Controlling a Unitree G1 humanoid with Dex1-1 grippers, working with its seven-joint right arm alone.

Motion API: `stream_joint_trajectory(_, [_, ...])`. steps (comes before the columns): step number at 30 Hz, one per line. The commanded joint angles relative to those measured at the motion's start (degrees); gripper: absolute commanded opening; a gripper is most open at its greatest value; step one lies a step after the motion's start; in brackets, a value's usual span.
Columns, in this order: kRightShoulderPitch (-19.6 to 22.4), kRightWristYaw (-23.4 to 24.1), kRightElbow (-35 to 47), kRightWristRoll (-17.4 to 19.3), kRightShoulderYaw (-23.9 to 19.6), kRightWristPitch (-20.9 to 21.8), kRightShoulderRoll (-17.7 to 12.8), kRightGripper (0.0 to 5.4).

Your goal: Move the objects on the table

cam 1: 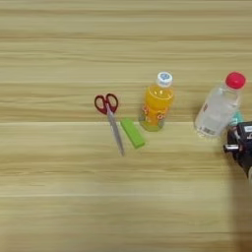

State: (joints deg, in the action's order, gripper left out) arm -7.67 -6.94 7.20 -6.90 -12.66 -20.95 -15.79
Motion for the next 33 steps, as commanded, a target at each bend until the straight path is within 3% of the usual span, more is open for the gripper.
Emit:
stream_joint_trajectory(1, [1.67, -0.59, 1.34, -0.22, 0.19, 0.17, -2.33, 1.69])
stream_joint_trajectory(15, [1.80, -2.42, 1.04, 2.10, 0.36, -2.70, -1.74, 1.69])
stream_joint_trajectory(16, [1.82, -2.39, 1.05, 2.05, 0.39, -2.66, -1.78, 1.98])
stream_joint_trajectory(33, [1.84, -1.83, 2.62, 1.82, 0.29, -2.35, -1.68, 3.91])
